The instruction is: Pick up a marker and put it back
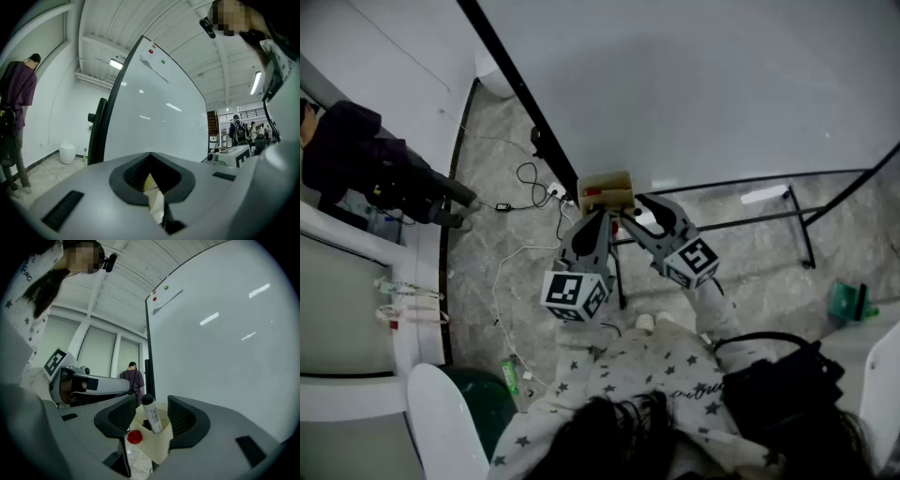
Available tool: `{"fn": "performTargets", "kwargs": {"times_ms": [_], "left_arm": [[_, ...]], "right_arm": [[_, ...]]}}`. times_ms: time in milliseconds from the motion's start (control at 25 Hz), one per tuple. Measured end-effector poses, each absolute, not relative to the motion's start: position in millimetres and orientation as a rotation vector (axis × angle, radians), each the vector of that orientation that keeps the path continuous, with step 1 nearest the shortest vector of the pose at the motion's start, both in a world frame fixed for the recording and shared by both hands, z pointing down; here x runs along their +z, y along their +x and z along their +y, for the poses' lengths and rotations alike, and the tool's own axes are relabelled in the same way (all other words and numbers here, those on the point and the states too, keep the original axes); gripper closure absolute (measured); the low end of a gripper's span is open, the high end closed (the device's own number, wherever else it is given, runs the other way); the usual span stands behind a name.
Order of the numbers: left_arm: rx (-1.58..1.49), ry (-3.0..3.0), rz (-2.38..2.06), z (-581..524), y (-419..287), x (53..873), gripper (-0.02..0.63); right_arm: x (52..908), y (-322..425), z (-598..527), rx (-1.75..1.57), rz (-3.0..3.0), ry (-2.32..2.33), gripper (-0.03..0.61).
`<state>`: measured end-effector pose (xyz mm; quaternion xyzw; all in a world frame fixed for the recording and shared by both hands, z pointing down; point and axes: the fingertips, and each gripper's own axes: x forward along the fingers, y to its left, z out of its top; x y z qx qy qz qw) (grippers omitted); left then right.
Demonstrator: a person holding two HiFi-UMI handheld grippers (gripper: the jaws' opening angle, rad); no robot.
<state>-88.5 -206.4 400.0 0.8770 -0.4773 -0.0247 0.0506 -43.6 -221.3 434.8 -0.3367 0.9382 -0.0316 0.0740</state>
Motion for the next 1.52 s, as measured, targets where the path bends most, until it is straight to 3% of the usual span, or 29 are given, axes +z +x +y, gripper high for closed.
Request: {"fn": "performTargets", "kwargs": {"times_ms": [360, 440, 720, 1520], "left_arm": [[-0.073, 2.661, -1.420, -204.8, -87.8, 414.5, 0.612], [-0.072, 2.660, -1.415, -206.8, -89.0, 417.0, 0.612], [-0.052, 2.652, -1.399, -210.7, -84.7, 426.9, 0.612], [-0.071, 2.721, -1.336, -205.8, -76.7, 391.0, 0.612]], "right_arm": [[449.9, -63.3, -220.6, -0.013, 2.918, -1.005, 0.379], [450.2, -62.6, -223.9, 0.014, 2.911, -1.036, 0.467], [450.5, -57.2, -228.4, 0.040, 2.918, -1.082, 0.492], [379.4, -48.9, -225.6, 0.011, 2.923, -1.006, 0.495]]}}
